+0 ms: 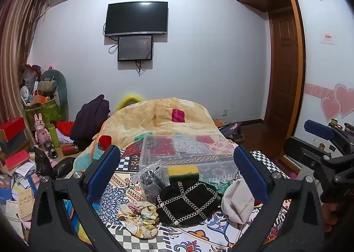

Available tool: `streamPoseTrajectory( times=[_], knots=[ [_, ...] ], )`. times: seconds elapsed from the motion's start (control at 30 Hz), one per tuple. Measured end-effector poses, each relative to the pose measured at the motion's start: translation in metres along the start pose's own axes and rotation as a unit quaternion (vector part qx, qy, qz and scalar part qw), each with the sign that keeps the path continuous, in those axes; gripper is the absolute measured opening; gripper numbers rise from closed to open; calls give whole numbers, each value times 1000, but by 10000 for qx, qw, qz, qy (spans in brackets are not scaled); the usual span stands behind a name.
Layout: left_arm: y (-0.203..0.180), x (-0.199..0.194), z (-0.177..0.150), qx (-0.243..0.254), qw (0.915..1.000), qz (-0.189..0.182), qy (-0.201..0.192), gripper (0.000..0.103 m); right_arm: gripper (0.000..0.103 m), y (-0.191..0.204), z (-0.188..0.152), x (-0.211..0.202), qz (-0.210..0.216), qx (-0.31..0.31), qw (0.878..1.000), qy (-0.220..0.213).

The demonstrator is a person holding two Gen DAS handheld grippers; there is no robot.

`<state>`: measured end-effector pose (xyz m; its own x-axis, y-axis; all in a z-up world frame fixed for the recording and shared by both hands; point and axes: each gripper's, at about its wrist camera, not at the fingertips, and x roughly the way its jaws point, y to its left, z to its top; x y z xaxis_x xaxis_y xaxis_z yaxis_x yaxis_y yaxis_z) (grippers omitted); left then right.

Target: Organize soft objects

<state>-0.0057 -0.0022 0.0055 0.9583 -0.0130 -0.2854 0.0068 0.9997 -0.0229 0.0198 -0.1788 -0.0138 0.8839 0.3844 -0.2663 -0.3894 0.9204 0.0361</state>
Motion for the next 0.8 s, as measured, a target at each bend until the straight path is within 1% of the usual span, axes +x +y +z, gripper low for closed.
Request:
streamPoseTrajectory(
  times=[0.8],
  knots=[
    [0, -6, 4, 16, 10000, 22, -62, 103, 103, 2, 2, -2, 43, -13, 10000, -46]
  ],
)
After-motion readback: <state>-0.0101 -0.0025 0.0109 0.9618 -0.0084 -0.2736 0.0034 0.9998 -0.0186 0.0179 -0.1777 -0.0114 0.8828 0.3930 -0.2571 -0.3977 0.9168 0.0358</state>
